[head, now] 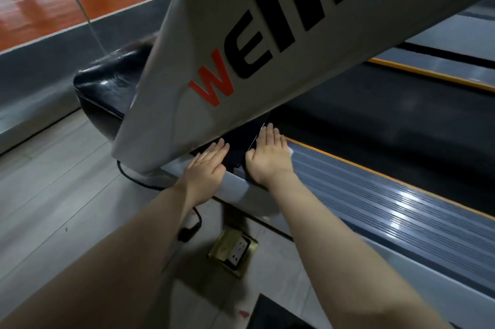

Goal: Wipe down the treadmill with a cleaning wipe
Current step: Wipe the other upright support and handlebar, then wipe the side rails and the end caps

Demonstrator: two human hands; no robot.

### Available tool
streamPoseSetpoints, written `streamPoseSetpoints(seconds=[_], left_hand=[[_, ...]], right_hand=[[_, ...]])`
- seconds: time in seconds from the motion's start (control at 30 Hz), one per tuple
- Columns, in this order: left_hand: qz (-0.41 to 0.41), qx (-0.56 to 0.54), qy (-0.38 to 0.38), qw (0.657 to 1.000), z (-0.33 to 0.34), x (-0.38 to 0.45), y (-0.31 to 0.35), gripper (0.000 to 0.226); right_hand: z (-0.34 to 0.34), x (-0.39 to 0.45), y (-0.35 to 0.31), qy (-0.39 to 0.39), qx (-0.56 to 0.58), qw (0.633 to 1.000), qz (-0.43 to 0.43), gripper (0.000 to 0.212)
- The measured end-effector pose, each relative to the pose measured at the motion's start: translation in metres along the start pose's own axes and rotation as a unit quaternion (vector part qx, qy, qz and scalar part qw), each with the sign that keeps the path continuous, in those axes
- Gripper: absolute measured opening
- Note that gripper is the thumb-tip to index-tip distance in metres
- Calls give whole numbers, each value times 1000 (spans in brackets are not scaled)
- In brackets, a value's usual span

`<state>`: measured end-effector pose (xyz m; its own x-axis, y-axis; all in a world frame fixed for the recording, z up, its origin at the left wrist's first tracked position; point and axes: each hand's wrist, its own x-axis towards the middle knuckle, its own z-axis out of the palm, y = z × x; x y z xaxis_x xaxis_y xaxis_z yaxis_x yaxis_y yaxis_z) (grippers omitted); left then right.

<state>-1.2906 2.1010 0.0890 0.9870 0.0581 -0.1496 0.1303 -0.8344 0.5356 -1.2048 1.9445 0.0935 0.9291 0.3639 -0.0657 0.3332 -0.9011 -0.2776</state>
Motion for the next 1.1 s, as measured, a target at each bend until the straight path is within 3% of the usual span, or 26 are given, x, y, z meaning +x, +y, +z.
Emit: streamPoseSetpoints(seconds=[0.1,0.2,0.3,0.4,0.47,0.53,0.6,0.67,0.8,0.9,0.97,1.03,1.1], left_hand=[[1,-47,16,999,5,-4,1,52],[5,-61,11,998,4,-7,3,62],[15,-60,10,998,6,-7,-2,54],[15,-81,25,996,7,-5,-3,54],[14,-68,30,997,7,-3,-4,63],[6,-66,27,997,7,0,-3,61],[-3,-67,31,997,7,1,-3,57],[-1,-51,34,998,9,0,-3,55],[-27,-10,54,998,17,-3,7,57],[-39,25,85,995,25,-6,17,70],[-45,51,110,992,32,-4,20,72],[-70,80,111,988,35,-2,26,75],[-75,110,104,986,38,-4,37,81]], right_hand=[[-6,-31,47,24,-12,1000,-12,67],[-19,-77,110,67,-9,987,148,71],[-15,-85,103,81,-17,960,266,72],[1,-56,17,87,22,987,133,61],[19,-47,-27,34,-9,999,-1,66],[14,-52,-17,1,-67,995,-73,71],[5,-77,30,10,-82,993,-82,73],[-5,-111,81,28,-68,997,-24,80],[-22,-187,186,89,-70,975,193,95],[-35,-205,202,71,-50,946,312,103],[-27,-182,166,78,-39,963,256,103],[-10,-146,107,65,-31,992,104,96],[4,-121,47,6,-53,998,-32,87]])
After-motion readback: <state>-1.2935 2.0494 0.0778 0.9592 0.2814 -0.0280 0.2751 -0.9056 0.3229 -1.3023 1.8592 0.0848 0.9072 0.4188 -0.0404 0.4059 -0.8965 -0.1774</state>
